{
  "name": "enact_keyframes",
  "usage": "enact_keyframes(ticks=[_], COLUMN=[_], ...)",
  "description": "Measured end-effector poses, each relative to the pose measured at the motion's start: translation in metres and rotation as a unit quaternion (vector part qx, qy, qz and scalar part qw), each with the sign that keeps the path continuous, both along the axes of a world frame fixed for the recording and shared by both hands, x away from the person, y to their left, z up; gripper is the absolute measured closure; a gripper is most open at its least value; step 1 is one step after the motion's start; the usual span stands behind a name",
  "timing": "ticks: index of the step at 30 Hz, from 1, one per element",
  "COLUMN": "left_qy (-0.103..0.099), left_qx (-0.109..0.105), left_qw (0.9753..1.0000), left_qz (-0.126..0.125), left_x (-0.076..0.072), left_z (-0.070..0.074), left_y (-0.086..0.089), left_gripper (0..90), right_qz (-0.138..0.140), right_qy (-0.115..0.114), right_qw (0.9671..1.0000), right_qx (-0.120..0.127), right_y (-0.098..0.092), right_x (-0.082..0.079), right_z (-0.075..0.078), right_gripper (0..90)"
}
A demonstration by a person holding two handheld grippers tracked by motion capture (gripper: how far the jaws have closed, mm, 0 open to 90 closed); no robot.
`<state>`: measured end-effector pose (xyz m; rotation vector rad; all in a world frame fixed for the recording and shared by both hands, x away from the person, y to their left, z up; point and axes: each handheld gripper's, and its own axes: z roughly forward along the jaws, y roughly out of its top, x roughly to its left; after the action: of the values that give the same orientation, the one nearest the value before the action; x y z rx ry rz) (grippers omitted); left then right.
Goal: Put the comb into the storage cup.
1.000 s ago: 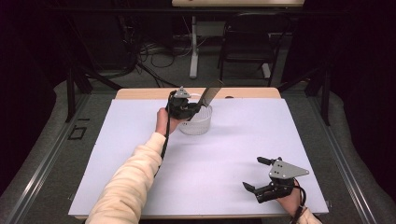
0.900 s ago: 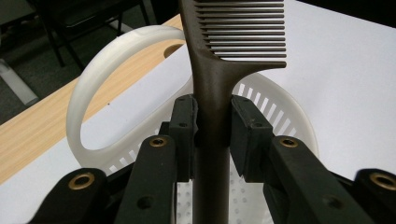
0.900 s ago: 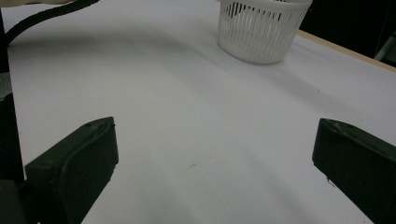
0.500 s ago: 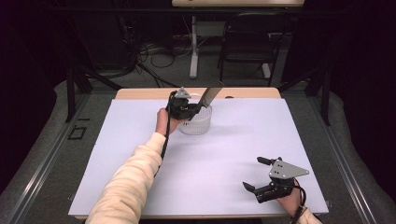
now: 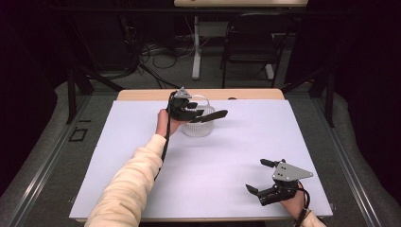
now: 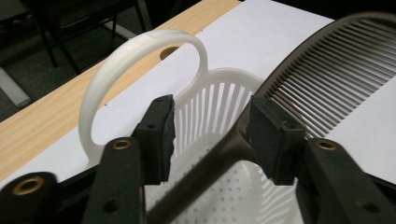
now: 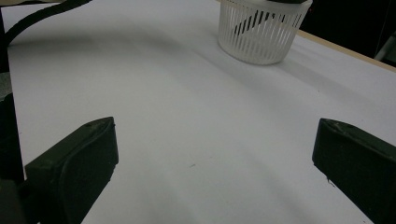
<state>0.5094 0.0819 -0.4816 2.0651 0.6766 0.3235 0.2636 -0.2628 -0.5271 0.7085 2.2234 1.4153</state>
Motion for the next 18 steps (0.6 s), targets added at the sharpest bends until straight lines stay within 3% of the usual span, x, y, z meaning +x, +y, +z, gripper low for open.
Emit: enact_keyframes(ticks=[14, 18], left_qy=[0.008, 0.008], left_qx=[0.010, 0.023], left_qw=[0.9999, 0.9997], left_qz=[0.002, 0.002], left_x=[-0.007, -0.010], left_z=[0.013, 0.017], left_y=[0.003, 0.003], left_gripper=[22.4, 17.0], right_qz=[0.000, 0.000], right_qy=[0.001, 0.001], right_qw=[1.0000, 1.0000], right_qx=[-0.001, -0.001], right_y=[0.000, 0.000], right_x=[0.000, 0.000], right_z=[0.000, 0.000], right_gripper=[0.0, 0.0])
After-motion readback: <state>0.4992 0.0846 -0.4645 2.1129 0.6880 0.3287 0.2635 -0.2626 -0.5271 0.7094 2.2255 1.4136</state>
